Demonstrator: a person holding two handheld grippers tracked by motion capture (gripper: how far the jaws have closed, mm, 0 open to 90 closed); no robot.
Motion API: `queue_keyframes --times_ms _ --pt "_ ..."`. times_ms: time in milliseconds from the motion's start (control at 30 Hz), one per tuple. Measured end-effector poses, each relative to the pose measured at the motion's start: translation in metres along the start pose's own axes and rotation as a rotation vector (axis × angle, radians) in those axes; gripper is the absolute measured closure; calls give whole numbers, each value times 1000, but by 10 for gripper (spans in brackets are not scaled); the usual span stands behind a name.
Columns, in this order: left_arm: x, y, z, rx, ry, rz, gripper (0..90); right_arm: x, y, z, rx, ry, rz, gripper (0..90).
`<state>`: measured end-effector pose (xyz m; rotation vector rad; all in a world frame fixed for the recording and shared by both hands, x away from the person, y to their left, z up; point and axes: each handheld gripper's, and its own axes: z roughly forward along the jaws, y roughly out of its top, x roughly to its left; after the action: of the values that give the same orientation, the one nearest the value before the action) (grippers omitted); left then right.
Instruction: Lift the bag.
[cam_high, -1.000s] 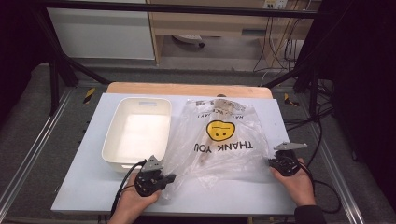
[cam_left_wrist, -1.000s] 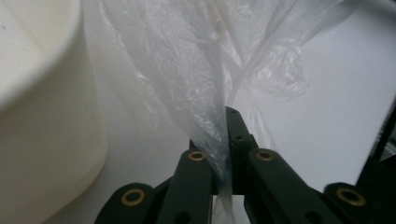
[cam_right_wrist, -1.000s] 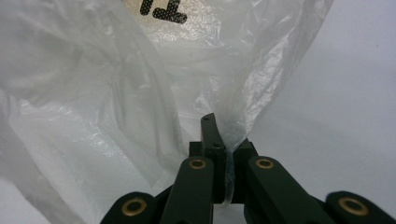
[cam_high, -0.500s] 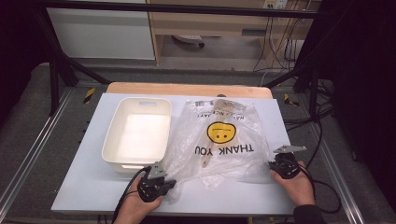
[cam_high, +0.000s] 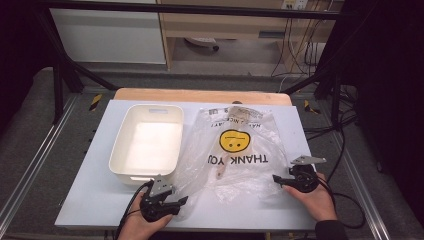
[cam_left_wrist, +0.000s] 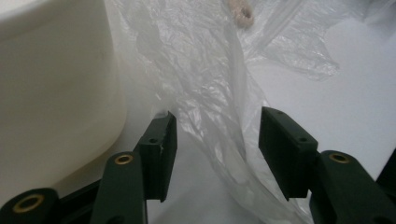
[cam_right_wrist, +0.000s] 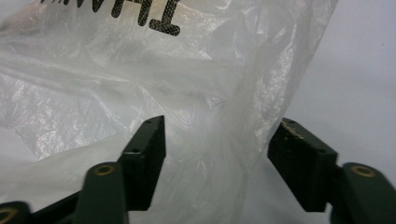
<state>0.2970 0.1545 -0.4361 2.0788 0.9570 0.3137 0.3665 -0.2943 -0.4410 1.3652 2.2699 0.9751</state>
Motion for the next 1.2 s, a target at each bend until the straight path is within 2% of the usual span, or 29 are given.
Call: queue_keyframes --times_ms 167,267,500,800,1200 --pt "0 -4 -10 -26 12 -12 375 4 2 0 -31 -11 -22 207" --pt "1 -6 -17 -42 24 -22 321 5 4 0 -45 -16 -15 139" --pt "3 -10 -29 -77 22 -50 280 7 4 -4 -63 -8 -13 68" --pt "4 -1 -39 -136 10 -69 211 7 8 -11 -133 18 -2 45" --pt "4 22 -54 -214 18 -65 119 9 12 -16 -207 -17 23 72"
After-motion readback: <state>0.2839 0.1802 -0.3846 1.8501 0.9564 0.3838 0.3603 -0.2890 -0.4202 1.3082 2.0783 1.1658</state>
